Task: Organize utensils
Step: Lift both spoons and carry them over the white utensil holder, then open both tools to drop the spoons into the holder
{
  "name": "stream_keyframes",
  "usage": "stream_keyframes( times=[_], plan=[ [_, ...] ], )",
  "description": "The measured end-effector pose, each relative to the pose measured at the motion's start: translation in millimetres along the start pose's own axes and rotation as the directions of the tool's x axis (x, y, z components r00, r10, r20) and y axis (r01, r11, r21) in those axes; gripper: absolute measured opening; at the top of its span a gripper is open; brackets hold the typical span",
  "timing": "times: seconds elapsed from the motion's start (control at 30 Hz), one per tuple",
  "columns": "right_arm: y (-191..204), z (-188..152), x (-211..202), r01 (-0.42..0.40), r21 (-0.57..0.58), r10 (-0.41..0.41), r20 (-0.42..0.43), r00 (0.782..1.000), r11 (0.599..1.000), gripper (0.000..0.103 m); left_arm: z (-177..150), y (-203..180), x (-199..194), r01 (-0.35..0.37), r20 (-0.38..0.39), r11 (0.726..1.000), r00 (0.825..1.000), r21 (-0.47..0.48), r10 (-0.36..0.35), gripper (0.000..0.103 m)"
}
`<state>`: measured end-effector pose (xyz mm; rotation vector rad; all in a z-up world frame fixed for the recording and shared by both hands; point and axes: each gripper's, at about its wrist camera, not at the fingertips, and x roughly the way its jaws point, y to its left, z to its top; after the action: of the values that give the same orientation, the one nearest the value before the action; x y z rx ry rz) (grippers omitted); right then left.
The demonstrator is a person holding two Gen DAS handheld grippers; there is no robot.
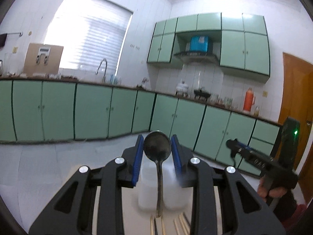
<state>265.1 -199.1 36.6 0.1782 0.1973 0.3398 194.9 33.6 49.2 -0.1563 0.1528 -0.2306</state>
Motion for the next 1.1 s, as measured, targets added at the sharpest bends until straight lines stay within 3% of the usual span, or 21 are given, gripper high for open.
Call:
stream_keyframes(
  times=[0.23,0.53,0.93,1.1],
  plan=[
    [1,22,52,0.008,-0.030,-0.006,0.050,0.999,1.000,0.034,28,-11,62,0.017,0.035,1.000,0.999,0.006,-0.017,0.027],
    [-14,-19,103,0.034,-0.021,-0.035,-0.030,0.999,0.999,0.034,-9,1,133,-0.014,-0.080,1.000,0.997,-0.013,0.013,0.027],
    [-13,-54,99,0.012,-0.023,-0.013,-0.086,0.996,1.000,0.035,-53,27,150,-0.032,-0.184,0.999,0.982,0.013,0.034,0.028],
    [-12,-60,91,0.008,-0.020,-0.010,-0.102,0.995,1.000,0.038,-61,31,142,-0.038,-0.191,0.999,0.981,0.005,0.039,0.030]
  ],
)
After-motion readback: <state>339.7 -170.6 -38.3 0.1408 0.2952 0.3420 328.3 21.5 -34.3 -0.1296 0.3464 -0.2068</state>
